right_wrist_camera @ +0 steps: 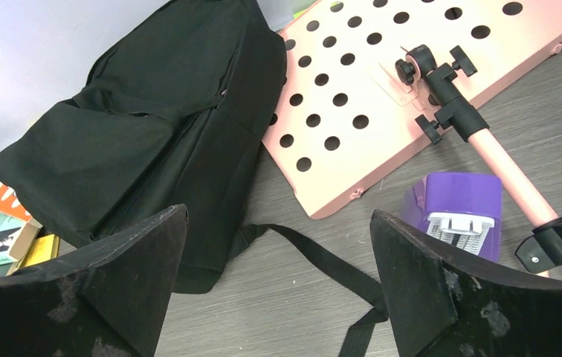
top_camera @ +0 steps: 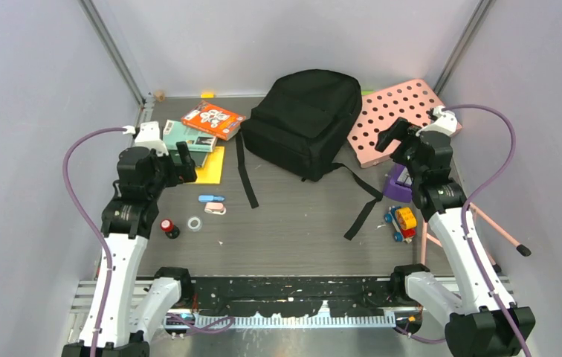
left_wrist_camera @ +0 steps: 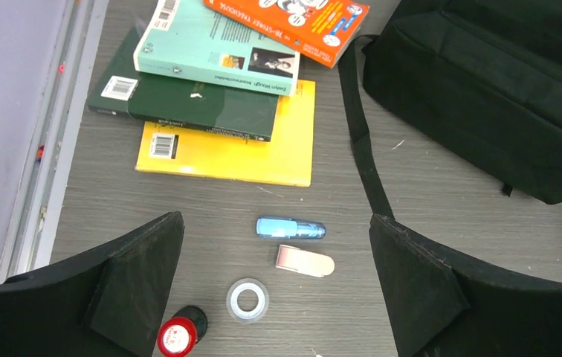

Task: Pack the student bag
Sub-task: Adjust the student bag at the center of the board.

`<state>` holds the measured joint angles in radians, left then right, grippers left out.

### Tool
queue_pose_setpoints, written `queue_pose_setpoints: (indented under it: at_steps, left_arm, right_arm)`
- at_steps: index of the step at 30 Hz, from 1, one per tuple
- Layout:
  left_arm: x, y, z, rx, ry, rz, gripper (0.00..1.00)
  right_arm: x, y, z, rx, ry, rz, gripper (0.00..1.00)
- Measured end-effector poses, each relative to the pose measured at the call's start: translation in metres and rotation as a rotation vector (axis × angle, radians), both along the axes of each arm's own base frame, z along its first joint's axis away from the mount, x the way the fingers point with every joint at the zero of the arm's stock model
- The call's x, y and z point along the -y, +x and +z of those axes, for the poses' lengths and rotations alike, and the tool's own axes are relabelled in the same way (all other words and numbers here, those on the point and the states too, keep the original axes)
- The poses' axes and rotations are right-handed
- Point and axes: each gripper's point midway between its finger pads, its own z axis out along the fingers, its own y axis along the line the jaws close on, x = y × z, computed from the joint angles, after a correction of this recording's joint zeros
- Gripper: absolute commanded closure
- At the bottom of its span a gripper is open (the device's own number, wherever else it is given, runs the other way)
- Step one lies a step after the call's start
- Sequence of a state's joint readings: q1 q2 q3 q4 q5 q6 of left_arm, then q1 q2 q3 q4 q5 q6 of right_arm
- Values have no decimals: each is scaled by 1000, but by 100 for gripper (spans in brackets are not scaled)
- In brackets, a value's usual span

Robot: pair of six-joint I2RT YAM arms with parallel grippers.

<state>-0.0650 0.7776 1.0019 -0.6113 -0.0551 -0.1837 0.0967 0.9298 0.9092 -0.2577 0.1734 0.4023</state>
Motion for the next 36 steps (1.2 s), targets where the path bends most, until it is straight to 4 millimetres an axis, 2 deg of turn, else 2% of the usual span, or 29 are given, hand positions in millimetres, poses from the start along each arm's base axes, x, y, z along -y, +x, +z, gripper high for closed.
queue_pose_setpoints:
  at_steps: [9,12,17,19,21,24,27,32,36]
  left_arm:
    - [6,18,-28,-141,-16,-17,0]
    - [18,26,-23,-168,-43,-72,0]
    - [38,45,5,-151,-99,-165,0]
    - [45,48,9,-145,-116,-199,0]
    - [50,48,5,-145,-130,-227,0]
    - [52,41,-13,-161,-136,-235,0]
    - [50,31,-34,-205,-136,-229,0]
    - [46,31,-35,-198,-121,-208,0]
    - [43,30,-32,-182,-112,-195,0]
  right_arm:
    - [-18,10,-8,-8,65,73,0]
    - [-28,16,-16,-46,78,120,0]
    - [-39,27,-21,-97,104,167,0]
    - [-42,33,-20,-119,122,172,0]
    - [-47,43,-19,-135,145,182,0]
    - [-55,57,-23,-172,189,199,0]
    - [-65,71,-36,-225,238,213,0]
    - [-86,84,-71,-324,306,226,2]
    - [-114,90,-97,-392,321,254,17]
